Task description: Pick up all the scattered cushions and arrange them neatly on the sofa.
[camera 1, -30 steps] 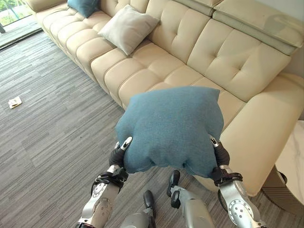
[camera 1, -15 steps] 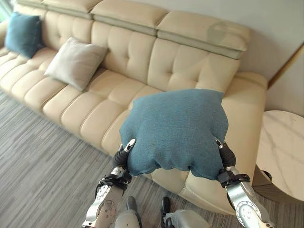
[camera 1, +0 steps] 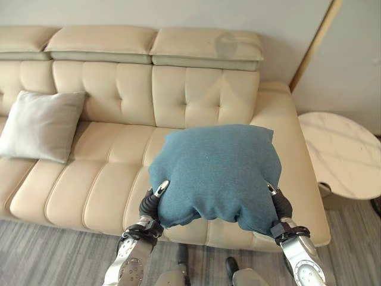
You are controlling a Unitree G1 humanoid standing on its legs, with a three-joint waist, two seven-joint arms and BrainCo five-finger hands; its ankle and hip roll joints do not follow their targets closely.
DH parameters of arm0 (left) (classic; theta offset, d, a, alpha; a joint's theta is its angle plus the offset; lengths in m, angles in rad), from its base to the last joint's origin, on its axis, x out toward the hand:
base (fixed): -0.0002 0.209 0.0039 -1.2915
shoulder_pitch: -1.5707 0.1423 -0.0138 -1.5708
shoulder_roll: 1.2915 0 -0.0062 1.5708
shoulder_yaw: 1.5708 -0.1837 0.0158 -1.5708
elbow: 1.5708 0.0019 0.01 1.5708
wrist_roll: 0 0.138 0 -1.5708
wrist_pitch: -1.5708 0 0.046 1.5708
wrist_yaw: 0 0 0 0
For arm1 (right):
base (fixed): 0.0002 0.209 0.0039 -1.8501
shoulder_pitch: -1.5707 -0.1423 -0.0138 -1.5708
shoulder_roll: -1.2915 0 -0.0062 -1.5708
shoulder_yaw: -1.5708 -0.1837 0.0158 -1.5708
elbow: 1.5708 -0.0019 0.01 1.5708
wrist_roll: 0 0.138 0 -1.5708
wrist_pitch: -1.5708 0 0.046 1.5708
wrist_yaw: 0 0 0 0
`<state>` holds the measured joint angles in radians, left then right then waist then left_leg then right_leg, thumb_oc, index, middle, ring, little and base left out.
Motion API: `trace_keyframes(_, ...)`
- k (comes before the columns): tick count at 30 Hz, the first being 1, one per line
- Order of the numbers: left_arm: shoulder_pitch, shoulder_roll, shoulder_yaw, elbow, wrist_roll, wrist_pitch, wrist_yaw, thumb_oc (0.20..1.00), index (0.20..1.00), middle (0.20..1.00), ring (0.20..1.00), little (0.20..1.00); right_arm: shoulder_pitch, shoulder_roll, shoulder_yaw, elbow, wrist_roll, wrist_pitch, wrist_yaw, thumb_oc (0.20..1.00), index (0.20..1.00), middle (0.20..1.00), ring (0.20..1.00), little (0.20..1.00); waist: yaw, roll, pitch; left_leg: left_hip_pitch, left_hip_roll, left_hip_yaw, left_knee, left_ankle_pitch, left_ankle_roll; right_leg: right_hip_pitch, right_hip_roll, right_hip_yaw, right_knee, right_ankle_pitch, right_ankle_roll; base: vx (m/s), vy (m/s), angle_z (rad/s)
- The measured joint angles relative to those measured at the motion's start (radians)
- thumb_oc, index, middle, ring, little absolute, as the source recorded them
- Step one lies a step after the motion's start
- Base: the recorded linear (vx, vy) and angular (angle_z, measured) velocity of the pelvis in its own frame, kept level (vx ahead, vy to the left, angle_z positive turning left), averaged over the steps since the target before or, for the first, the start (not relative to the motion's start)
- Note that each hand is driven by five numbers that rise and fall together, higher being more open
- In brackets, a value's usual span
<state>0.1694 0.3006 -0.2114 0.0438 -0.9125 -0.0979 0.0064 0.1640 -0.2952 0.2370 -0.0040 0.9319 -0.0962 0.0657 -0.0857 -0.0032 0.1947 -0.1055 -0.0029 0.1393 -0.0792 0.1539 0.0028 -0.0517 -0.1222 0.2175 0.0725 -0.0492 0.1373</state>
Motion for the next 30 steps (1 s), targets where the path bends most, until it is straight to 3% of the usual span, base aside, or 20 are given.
trace_keyframes(1,0.003,0.0,0.012,0.001,0.0,0.001,0.0,0.2,0.2,0.2,0.2,0.2,-0.005,0.003,0.006,0.0,-0.005,0.002,0.0,0.2,0.2,0.2,0.2,0.2,0.014,-0.003,0.0,0.003,-0.001,0.029,0.0,-0.006,0.005,-0.016,-0.007,0.002,0.007,-0.005,0.002,-0.01,0.125,-1.24)
trace_keyframes(3,0.007,0.02,0.037,0.0,0.002,-0.001,0.001,0.2,0.2,0.2,0.2,0.2,-0.021,0.021,0.036,0.005,-0.01,0.001,-0.001,0.2,0.2,0.2,0.2,0.2,0.034,-0.018,0.0,0.016,0.01,0.126,0.0,-0.02,0.021,-0.057,-0.027,-0.107,0.017,0.007,-0.012,0.0,0.088,-1.2)
trace_keyframes(4,0.008,0.023,0.048,0.002,0.008,-0.001,0.006,0.2,0.2,0.2,0.2,0.2,-0.027,0.028,0.041,0.008,-0.014,0.0,-0.001,0.2,0.2,0.2,0.2,0.2,0.035,-0.018,0.001,0.023,0.019,0.158,-0.002,-0.028,0.027,-0.066,-0.044,-0.183,0.014,0.012,-0.017,0.05,0.062,-1.24)
trace_keyframes(5,0.016,0.024,0.067,0.002,0.031,-0.002,0.01,0.2,0.2,0.2,0.2,0.2,-0.041,0.038,0.054,0.023,-0.022,0.001,-0.001,0.2,0.2,0.2,0.2,0.2,0.043,-0.019,0.001,0.034,0.032,0.188,-0.002,-0.038,0.021,-0.071,-0.083,-0.327,0.012,0.013,-0.019,0.09,0.037,-0.95)
trace_keyframes(6,0.015,0.028,0.068,0.002,0.033,-0.004,0.014,0.2,0.2,0.2,0.2,0.2,-0.039,0.044,0.058,0.023,-0.026,0.001,-0.002,0.2,0.2,0.2,0.2,0.2,0.043,-0.022,-0.001,0.04,0.035,0.198,0.0,-0.042,0.017,-0.063,-0.091,-0.358,-0.001,0.022,-0.007,0.13,0.041,-0.7)
trace_keyframes(9,-0.002,0.023,0.066,0.011,0.072,-0.004,0.027,0.2,0.2,0.2,0.2,0.2,-0.05,0.034,0.06,0.07,-0.049,-0.002,-0.004,0.2,0.2,0.2,0.2,0.2,0.035,-0.028,-0.003,0.053,0.042,0.201,-0.001,-0.047,0.004,-0.03,-0.089,-0.372,-0.058,0.111,0.005,0.06,-0.01,-0.12)
trace_keyframes(11,-0.035,0.011,0.056,0.023,0.101,-0.004,0.042,0.2,0.2,0.2,0.2,0.2,-0.095,0.011,0.067,0.143,-0.052,0.003,-0.022,0.2,0.2,0.2,0.2,0.2,0.037,-0.018,-0.006,0.045,0.064,0.196,0.0,-0.032,-0.023,-0.023,-0.059,-0.373,-0.079,0.126,-0.008,-0.06,-0.005,-0.05)
trace_keyframes(13,-0.078,0.011,0.053,0.043,0.109,-0.004,0.056,0.2,0.2,0.2,0.2,0.2,-0.137,0.003,0.073,0.171,-0.061,0.011,-0.04,0.2,0.2,0.2,0.2,0.2,0.038,-0.011,-0.007,0.016,0.076,0.191,0.008,-0.02,-0.025,-0.038,-0.043,-0.374,-0.094,0.14,-0.02,-0.16,-0.017,0.01)
trace_keyframes(17,-0.516,0.082,-0.011,0.261,0.108,-0.031,0.174,0.2,0.2,0.2,0.2,0.2,-0.564,-0.039,0.118,0.369,-0.097,0.01,-0.163,0.2,0.2,0.2,0.2,0.2,0.039,0.015,0.005,-0.237,0.108,0.155,0.115,0.005,-0.01,-0.271,-0.027,-0.378,-0.017,0.179,-0.045,-0.17,-0.044,0.07)
trace_keyframes(21,-0.897,0.216,-0.05,0.349,0.108,-0.066,0.245,0.2,0.2,0.2,0.2,0.2,-0.932,-0.088,0.132,0.471,-0.13,0.001,-0.264,0.2,0.2,0.2,0.2,0.2,0.054,0.025,0.056,-0.356,0.113,0.144,0.124,0.016,-0.026,-0.406,-0.033,-0.375,0.028,0.178,-0.048,-0.03,-0.044,0.02)
trace_keyframes(22,-1.025,0.262,-0.056,0.356,0.108,-0.091,0.263,0.2,0.2,0.2,0.2,0.2,-1.04,-0.102,0.126,0.474,-0.132,-0.019,-0.297,0.2,0.2,0.2,0.2,0.2,0.06,0.029,0.095,-0.371,0.111,0.131,0.123,0.023,-0.035,-0.418,-0.032,-0.377,0.028,0.184,-0.05,-0.13,-0.032,-0.01)
trace_keyframes(26,-1.251,0.353,-0.076,0.383,0.11,-0.2,0.272,0.2,0.2,0.2,0.2,0.2,-1.244,-0.133,0.144,0.486,-0.161,-0.099,-0.35,0.2,0.2,0.2,0.2,0.2,0.072,0.028,0.111,-0.456,0.11,0.093,0.126,0.035,-0.032,-0.507,-0.031,-0.389,0.076,0.167,-0.057,-0.01,-0.041,0.15)
trace_keyframes(29,-1.472,0.43,-0.169,0.494,0.158,-0.247,0.287,0.2,0.2,0.2,0.2,0.2,-1.43,-0.177,0.175,0.557,-0.238,-0.146,-0.41,0.2,0.2,0.2,0.2,0.2,0.081,0.03,0.115,-0.537,0.107,0.043,0.124,0.071,-0.02,-0.587,-0.03,-0.416,0.118,0.155,-0.07,-0.02,-0.039,0.27)
trace_keyframes(30,-1.57,0.447,-0.219,0.577,0.199,-0.262,0.309,0.2,0.2,0.2,0.2,0.2,-1.524,-0.187,0.2,0.638,-0.288,-0.159,-0.447,0.589,0.589,0.589,0.589,0.589,0.095,0.031,0.115,-0.578,0.11,0.033,0.126,0.082,-0.019,-0.627,-0.029,-0.431,0.13,0.152,-0.074,-0.11,-0.023,0.21)
